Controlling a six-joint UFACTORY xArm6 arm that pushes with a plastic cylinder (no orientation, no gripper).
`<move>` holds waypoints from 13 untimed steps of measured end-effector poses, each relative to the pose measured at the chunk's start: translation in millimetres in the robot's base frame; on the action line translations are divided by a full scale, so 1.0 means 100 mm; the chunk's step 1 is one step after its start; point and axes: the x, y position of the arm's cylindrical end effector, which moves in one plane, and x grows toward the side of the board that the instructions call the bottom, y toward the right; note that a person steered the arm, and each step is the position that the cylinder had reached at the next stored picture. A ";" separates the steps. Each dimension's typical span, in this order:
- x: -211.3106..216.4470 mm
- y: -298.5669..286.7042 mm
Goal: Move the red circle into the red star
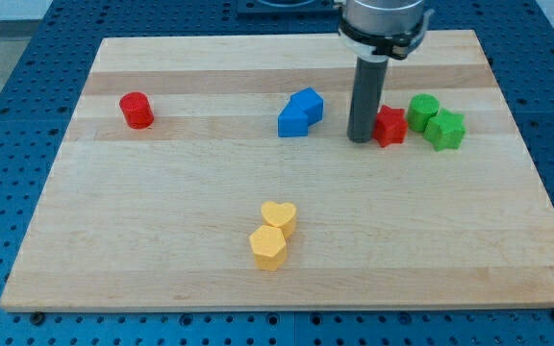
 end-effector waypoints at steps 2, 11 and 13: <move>0.00 0.16; -0.64 -3.45; -0.57 -3.06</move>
